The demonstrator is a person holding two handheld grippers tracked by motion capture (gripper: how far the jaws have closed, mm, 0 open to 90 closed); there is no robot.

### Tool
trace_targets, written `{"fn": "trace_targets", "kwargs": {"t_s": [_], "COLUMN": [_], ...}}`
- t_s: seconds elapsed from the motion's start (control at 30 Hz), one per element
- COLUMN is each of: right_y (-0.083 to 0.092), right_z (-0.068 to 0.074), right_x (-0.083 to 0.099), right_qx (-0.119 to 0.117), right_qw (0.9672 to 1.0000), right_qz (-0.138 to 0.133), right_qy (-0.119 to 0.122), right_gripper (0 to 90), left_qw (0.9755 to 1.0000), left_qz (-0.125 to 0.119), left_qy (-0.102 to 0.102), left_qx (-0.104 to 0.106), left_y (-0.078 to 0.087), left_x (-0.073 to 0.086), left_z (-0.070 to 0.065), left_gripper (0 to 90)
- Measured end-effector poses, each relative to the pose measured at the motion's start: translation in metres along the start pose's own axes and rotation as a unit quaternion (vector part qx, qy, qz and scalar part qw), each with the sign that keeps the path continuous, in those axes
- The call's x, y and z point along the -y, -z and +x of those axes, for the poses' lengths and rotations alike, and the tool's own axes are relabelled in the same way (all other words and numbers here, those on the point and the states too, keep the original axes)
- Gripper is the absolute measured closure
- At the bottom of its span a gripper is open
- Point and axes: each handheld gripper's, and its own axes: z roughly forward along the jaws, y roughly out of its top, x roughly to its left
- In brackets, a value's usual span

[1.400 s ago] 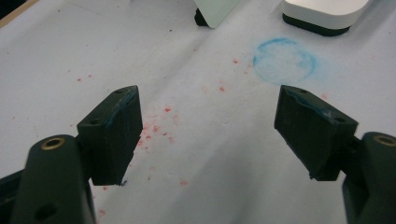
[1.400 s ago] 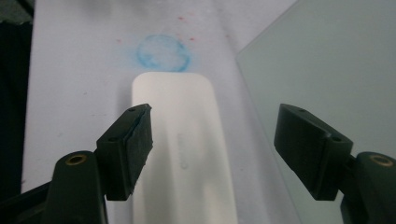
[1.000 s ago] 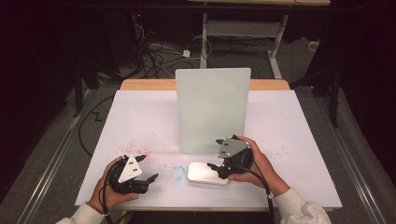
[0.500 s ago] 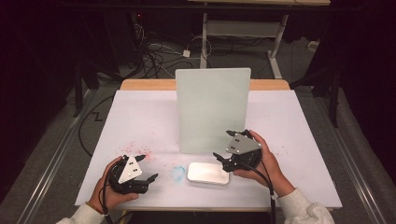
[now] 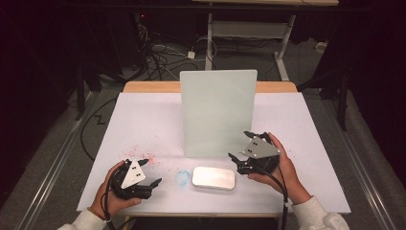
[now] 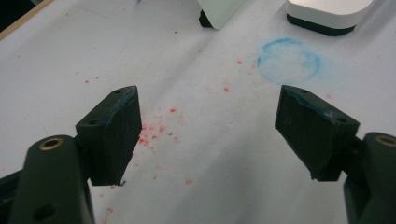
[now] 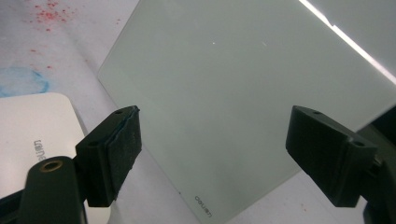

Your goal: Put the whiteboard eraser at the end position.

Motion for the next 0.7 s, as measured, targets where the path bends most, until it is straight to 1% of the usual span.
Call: {"fn": "trace_targets", "kwargs": {"t_s": [0.2, 0.4, 0.63, 0.7], "right_y": [0.007, 0.014, 0.022, 0.024], "right_z": [-0.005, -0.009, -0.013, -0.015], "right_x": [0.006, 0.013, 0.024, 0.028], "right_qx": [0.01, 0.027, 0.037, 0.044], "right_qw": [0.9999, 0.9996, 0.9992, 0.9989], "right_qz": [-0.001, 0.002, 0.001, 0.001], "right_qy": [-0.003, -0.006, -0.016, -0.017], "right_gripper": [19.0, 19.0, 19.0, 19.0], "left_qw": [1.0, 1.0, 1.0, 1.0], "left_qz": [-0.001, 0.0, 0.0, 0.001], "left_qy": [0.0, 0.0, -0.001, -0.002], "left_qx": [0.0, -0.001, -0.002, -0.002], "left_y": [0.0, 0.0, 0.0, 0.0], "left_x": [0.0, 0.0, 0.0, 0.0], "left_z": [0.0, 0.0, -0.001, -0.001], "left_gripper": [22.2, 22.2, 22.2, 22.2]}}
